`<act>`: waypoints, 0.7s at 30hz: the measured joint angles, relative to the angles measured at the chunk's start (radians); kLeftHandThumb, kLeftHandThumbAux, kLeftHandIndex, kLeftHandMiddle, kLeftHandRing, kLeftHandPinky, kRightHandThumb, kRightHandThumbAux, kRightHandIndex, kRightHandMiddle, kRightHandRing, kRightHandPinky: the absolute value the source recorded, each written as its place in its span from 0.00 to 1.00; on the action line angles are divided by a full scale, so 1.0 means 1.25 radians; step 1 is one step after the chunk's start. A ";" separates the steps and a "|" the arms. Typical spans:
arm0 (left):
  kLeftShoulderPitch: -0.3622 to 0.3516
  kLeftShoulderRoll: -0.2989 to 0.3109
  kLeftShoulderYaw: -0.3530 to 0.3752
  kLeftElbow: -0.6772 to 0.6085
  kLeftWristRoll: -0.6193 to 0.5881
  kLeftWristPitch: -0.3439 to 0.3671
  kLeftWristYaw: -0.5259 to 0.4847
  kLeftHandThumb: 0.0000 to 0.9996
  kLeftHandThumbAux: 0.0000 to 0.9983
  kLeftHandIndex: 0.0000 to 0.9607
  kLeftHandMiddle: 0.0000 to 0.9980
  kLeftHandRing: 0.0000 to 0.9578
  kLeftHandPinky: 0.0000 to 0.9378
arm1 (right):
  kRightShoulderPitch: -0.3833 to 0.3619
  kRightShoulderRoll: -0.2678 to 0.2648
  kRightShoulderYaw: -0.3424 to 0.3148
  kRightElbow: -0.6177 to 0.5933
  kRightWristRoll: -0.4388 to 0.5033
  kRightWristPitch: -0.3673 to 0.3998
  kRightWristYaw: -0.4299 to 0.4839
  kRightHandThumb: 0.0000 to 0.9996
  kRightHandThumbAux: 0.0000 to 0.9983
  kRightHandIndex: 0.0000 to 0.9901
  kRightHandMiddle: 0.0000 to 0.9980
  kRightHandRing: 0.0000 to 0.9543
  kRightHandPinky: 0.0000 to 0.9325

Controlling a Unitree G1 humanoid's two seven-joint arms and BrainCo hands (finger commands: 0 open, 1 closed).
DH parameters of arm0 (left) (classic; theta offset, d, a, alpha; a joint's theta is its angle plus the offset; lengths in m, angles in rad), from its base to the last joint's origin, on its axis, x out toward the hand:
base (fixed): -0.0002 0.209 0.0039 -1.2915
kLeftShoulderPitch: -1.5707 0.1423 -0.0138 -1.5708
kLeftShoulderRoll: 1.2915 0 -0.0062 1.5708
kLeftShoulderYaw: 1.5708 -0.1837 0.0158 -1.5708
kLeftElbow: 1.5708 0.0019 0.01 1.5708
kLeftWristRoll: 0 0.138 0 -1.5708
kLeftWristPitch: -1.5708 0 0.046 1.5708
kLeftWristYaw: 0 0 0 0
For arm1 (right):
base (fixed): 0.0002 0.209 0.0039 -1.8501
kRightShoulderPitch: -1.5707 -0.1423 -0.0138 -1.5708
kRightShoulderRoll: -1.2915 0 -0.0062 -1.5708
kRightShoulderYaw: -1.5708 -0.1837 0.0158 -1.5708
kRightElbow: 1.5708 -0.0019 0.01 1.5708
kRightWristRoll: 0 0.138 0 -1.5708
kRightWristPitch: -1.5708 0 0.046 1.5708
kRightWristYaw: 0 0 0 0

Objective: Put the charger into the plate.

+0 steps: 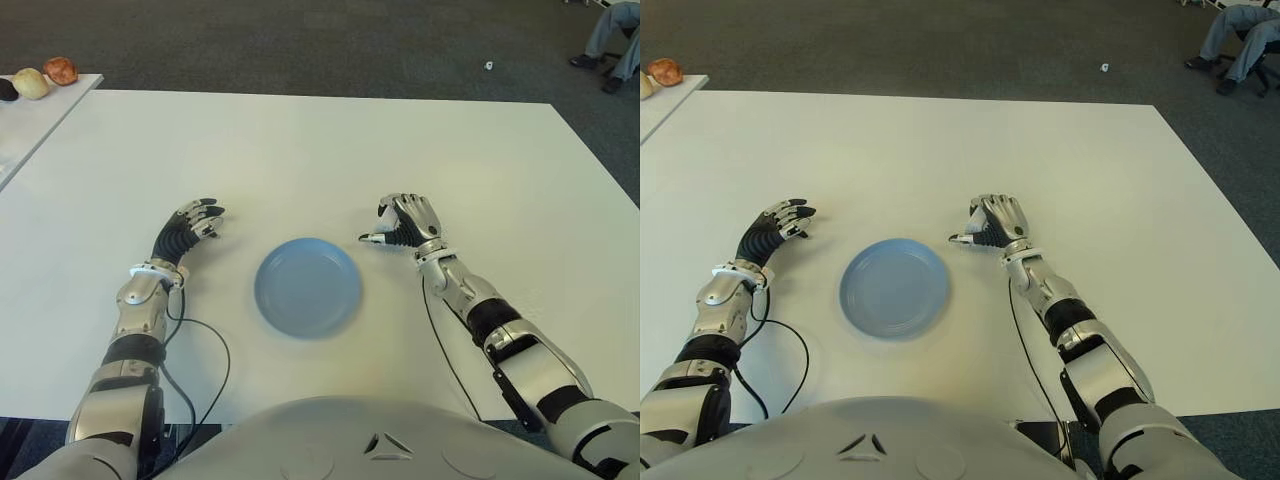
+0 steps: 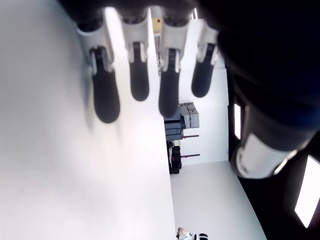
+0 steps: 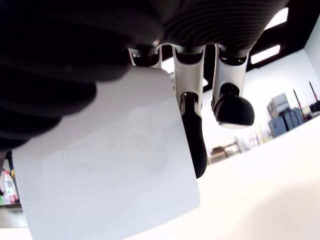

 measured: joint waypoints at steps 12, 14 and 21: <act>-0.007 -0.004 -0.001 0.017 0.002 -0.004 0.008 0.08 0.69 0.27 0.31 0.26 0.17 | 0.066 0.020 -0.064 -0.404 -0.027 0.201 0.167 0.43 0.82 0.79 0.87 0.90 0.89; -0.009 -0.006 -0.001 0.018 0.002 -0.005 0.009 0.08 0.70 0.27 0.31 0.26 0.17 | 0.073 0.035 -0.063 -0.446 -0.034 0.229 0.195 0.43 0.82 0.79 0.87 0.90 0.88; -0.014 -0.009 -0.005 0.019 0.003 0.002 0.012 0.08 0.72 0.26 0.30 0.25 0.14 | 0.077 0.084 -0.058 -0.531 -0.068 0.302 0.273 0.46 0.82 0.80 0.87 0.91 0.91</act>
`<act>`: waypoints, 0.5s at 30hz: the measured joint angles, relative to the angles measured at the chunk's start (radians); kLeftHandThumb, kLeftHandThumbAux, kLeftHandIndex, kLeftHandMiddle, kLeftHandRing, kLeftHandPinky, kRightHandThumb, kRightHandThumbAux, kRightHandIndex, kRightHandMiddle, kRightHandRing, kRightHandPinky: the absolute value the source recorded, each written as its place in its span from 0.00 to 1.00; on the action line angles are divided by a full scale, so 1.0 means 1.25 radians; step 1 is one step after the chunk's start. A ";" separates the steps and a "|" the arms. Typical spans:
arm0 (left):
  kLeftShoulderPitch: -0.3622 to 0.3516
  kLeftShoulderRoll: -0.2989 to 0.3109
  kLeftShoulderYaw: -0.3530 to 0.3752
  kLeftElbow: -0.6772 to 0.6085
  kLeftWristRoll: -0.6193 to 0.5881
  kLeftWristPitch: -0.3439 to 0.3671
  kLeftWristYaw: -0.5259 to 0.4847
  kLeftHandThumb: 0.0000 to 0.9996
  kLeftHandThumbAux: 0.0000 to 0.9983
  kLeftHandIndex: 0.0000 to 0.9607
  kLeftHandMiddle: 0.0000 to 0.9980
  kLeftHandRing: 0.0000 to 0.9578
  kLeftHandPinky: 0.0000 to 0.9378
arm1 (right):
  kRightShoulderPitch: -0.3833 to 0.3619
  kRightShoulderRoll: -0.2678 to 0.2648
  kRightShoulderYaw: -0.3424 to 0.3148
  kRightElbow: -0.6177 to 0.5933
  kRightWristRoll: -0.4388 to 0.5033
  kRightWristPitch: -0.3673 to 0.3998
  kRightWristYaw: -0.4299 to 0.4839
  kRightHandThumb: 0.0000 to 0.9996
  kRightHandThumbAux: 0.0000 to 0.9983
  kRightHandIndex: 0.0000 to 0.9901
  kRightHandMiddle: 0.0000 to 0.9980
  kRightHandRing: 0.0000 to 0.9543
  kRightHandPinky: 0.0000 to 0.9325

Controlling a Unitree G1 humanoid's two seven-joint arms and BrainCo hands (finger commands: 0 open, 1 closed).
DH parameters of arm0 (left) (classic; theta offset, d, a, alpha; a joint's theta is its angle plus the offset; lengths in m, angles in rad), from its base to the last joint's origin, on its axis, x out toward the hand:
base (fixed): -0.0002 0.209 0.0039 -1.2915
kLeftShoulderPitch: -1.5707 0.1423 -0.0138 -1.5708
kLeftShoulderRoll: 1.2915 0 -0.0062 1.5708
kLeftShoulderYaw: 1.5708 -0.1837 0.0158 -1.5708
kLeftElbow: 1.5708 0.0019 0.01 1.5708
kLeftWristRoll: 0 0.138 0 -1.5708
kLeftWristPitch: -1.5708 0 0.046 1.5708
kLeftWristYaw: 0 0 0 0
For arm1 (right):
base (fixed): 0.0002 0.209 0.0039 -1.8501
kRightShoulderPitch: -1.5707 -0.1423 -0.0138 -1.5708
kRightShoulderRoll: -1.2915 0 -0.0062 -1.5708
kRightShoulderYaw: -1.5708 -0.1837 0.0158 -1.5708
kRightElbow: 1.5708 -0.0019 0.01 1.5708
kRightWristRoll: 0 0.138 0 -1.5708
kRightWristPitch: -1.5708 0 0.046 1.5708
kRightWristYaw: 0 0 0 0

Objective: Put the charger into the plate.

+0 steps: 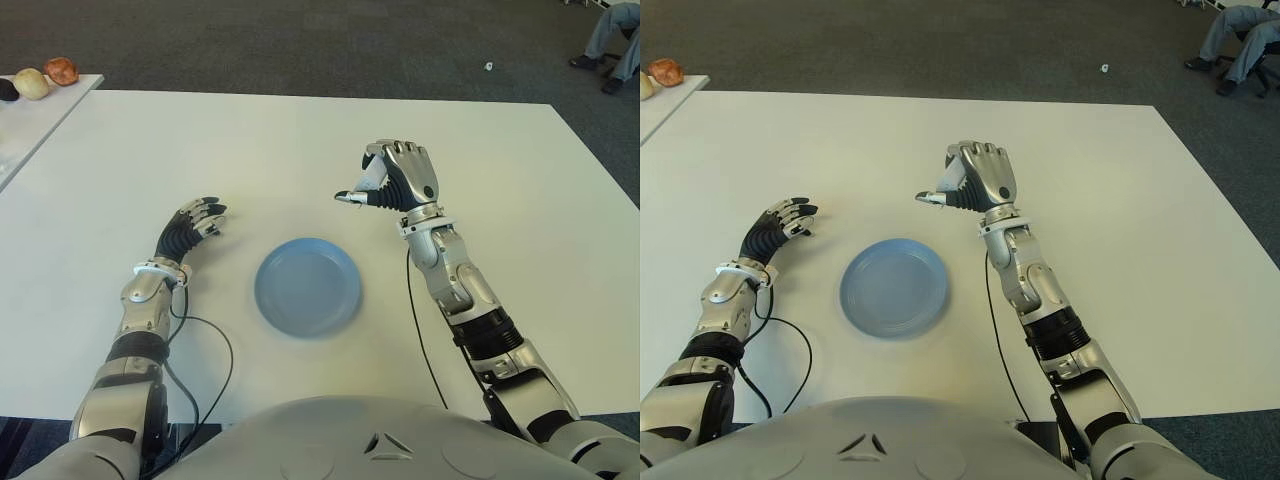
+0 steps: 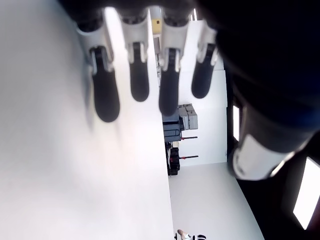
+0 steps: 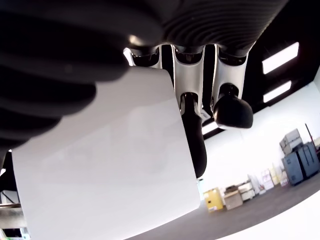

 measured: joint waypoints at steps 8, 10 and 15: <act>-0.008 -0.002 0.000 0.011 0.002 -0.002 0.005 0.07 0.70 0.28 0.30 0.24 0.13 | -0.005 0.030 0.008 -0.040 -0.030 0.017 0.033 0.50 0.81 0.80 0.87 0.91 0.91; -0.012 -0.003 0.000 0.015 0.005 -0.004 0.006 0.07 0.69 0.28 0.30 0.24 0.13 | -0.006 0.037 0.012 -0.042 -0.035 0.018 0.036 0.51 0.81 0.80 0.87 0.91 0.92; -0.021 -0.005 -0.002 0.026 0.014 -0.007 0.012 0.05 0.68 0.27 0.30 0.23 0.13 | -0.012 0.052 0.031 -0.046 -0.056 0.023 0.058 0.53 0.79 0.80 0.88 0.92 0.93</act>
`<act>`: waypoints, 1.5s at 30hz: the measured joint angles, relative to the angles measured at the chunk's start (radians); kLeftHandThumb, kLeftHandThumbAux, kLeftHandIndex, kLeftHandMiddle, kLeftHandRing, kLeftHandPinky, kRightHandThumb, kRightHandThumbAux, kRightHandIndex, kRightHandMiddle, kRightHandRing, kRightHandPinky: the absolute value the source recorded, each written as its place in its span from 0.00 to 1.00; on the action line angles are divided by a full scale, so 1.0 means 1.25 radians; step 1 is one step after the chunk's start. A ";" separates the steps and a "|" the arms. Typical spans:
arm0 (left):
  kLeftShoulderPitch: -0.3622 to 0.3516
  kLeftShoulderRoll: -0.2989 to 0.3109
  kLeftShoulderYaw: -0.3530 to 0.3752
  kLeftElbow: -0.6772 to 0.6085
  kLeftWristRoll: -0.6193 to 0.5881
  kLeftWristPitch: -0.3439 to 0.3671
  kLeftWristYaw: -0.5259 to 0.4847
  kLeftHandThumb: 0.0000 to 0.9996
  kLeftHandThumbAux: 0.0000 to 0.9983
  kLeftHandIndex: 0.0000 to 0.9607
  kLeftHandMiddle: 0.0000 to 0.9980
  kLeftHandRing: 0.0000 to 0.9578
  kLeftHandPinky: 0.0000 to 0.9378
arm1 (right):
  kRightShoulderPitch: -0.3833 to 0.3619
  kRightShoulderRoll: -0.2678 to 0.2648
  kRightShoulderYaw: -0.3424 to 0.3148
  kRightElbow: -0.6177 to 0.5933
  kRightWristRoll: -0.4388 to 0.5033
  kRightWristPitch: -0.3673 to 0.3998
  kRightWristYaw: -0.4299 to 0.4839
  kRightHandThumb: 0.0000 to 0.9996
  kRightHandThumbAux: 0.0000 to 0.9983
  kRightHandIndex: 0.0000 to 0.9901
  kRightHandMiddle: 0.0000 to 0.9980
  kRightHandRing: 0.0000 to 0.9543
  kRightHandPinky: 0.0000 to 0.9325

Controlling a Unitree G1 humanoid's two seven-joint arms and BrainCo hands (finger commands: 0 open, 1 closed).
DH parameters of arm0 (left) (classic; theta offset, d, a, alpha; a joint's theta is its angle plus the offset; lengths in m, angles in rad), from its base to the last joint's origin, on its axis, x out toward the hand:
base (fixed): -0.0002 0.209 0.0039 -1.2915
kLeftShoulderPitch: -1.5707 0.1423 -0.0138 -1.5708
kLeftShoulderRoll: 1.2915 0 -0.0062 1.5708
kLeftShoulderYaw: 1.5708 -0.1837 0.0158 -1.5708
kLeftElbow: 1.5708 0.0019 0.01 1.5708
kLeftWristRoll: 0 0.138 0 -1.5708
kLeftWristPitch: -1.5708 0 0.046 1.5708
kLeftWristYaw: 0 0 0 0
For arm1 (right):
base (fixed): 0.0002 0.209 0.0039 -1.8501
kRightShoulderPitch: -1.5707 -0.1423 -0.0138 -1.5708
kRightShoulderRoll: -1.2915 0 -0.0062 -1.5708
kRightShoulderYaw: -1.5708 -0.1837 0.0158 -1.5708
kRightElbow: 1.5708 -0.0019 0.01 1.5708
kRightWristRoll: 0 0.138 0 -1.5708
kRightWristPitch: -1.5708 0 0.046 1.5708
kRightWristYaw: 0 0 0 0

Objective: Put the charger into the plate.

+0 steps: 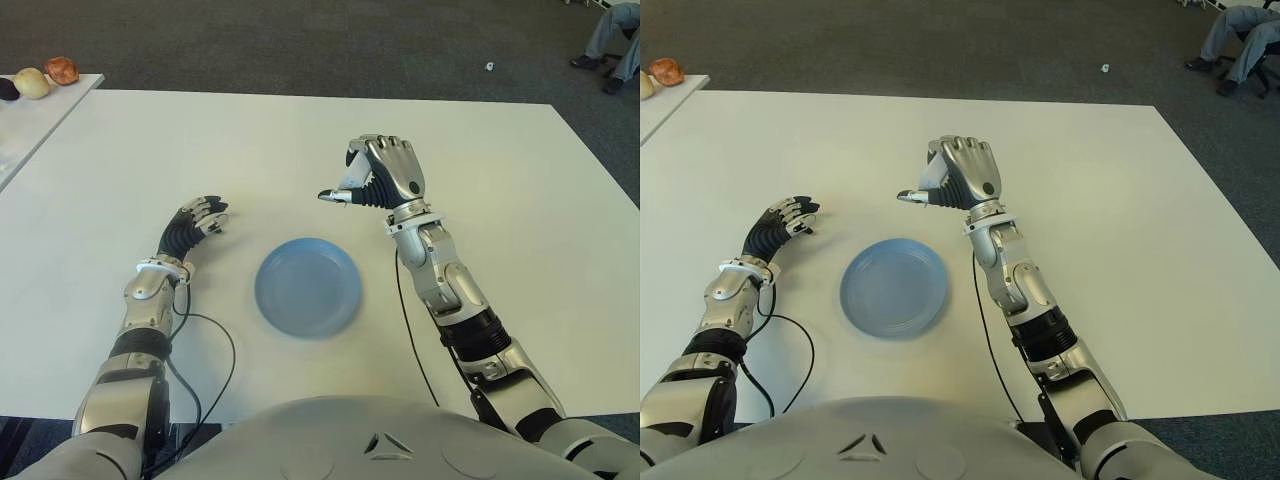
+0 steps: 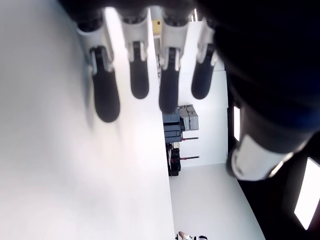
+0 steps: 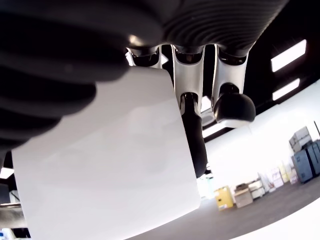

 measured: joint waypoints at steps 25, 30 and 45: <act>-0.034 -0.012 0.002 0.046 0.010 -0.020 0.006 0.04 0.66 0.28 0.34 0.28 0.16 | 0.024 0.117 0.106 0.058 -0.051 0.034 0.000 0.56 0.78 0.78 0.88 0.92 0.93; -0.036 -0.012 0.001 0.049 0.012 -0.019 0.006 0.05 0.66 0.28 0.34 0.29 0.18 | 0.031 0.117 0.105 0.084 -0.038 0.030 -0.025 0.54 0.78 0.75 0.86 0.90 0.91; -0.041 -0.014 0.002 0.050 0.013 -0.013 0.006 0.08 0.68 0.26 0.33 0.30 0.27 | 0.050 0.127 0.106 0.114 0.021 -0.023 -0.049 0.63 0.74 0.52 0.78 0.81 0.77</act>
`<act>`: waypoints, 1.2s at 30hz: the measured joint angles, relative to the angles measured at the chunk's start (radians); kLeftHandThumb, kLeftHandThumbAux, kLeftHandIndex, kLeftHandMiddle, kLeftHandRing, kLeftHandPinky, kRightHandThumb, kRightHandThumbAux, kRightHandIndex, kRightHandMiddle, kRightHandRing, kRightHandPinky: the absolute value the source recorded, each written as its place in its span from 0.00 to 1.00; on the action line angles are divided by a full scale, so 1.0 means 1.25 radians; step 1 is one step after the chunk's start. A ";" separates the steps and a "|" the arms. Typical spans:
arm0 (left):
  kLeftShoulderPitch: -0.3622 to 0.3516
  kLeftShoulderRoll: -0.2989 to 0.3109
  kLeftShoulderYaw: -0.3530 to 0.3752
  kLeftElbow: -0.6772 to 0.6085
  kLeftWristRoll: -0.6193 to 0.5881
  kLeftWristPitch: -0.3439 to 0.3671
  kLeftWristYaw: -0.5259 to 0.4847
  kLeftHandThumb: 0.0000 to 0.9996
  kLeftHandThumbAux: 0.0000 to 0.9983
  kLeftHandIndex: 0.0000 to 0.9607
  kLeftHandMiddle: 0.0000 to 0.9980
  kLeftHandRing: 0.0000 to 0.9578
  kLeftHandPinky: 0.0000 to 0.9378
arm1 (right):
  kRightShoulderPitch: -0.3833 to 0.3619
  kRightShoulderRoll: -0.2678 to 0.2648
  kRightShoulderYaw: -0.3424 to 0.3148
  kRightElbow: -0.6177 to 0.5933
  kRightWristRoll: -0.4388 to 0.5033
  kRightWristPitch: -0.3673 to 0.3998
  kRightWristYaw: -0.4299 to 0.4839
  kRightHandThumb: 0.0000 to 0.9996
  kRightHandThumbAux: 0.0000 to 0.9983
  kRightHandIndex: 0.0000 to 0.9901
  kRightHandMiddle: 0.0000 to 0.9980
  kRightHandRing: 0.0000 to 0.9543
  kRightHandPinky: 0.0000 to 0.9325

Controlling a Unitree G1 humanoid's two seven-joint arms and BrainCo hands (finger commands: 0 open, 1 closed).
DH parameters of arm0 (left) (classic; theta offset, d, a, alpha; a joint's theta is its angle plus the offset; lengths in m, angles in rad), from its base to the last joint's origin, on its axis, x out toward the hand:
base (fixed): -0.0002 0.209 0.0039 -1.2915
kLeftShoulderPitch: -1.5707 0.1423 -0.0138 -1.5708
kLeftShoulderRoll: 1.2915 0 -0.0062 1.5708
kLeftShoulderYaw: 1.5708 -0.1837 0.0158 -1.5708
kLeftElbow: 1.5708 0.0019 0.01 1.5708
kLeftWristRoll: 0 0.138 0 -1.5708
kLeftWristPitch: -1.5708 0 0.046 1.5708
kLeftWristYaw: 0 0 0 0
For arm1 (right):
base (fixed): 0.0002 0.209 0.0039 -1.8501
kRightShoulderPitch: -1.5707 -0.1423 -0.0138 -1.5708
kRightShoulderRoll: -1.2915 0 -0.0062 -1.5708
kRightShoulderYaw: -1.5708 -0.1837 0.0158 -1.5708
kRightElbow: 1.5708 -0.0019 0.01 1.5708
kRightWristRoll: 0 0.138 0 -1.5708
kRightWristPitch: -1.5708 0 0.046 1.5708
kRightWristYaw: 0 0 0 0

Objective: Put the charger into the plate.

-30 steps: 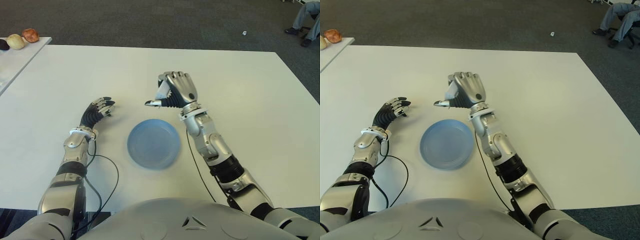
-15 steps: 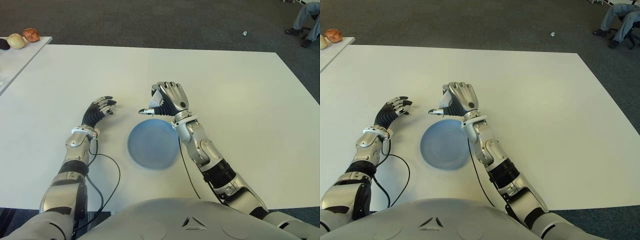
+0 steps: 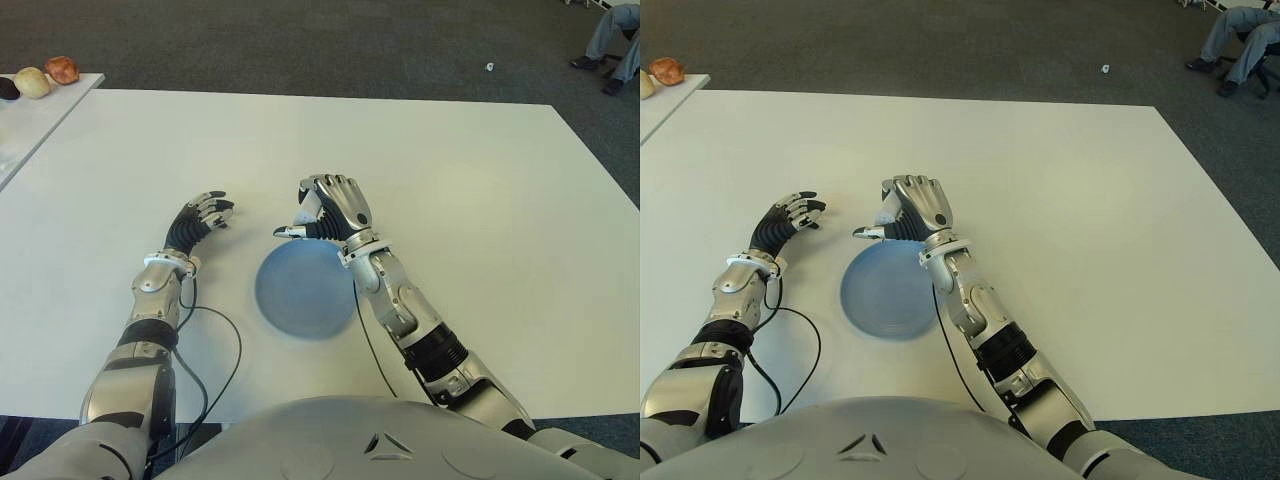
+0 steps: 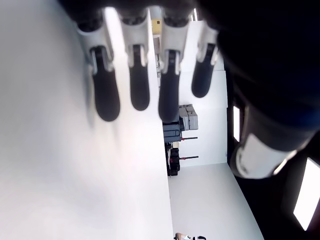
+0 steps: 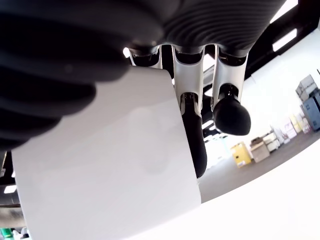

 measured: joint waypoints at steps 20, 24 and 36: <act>-0.002 -0.003 0.007 -0.019 -0.030 0.027 -0.028 0.13 0.66 0.30 0.39 0.40 0.41 | -0.001 -0.036 0.012 -0.040 -0.042 0.019 0.074 0.17 0.29 0.00 0.00 0.00 0.00; 0.000 -0.003 0.005 -0.023 -0.029 0.027 -0.028 0.13 0.66 0.29 0.37 0.39 0.39 | -0.001 -0.042 0.012 -0.046 -0.035 0.019 0.092 0.17 0.26 0.00 0.00 0.00 0.00; 0.002 -0.003 0.000 -0.029 -0.022 0.027 -0.021 0.12 0.66 0.26 0.32 0.35 0.36 | -0.002 -0.056 0.011 -0.055 -0.025 0.005 0.109 0.18 0.23 0.00 0.00 0.00 0.00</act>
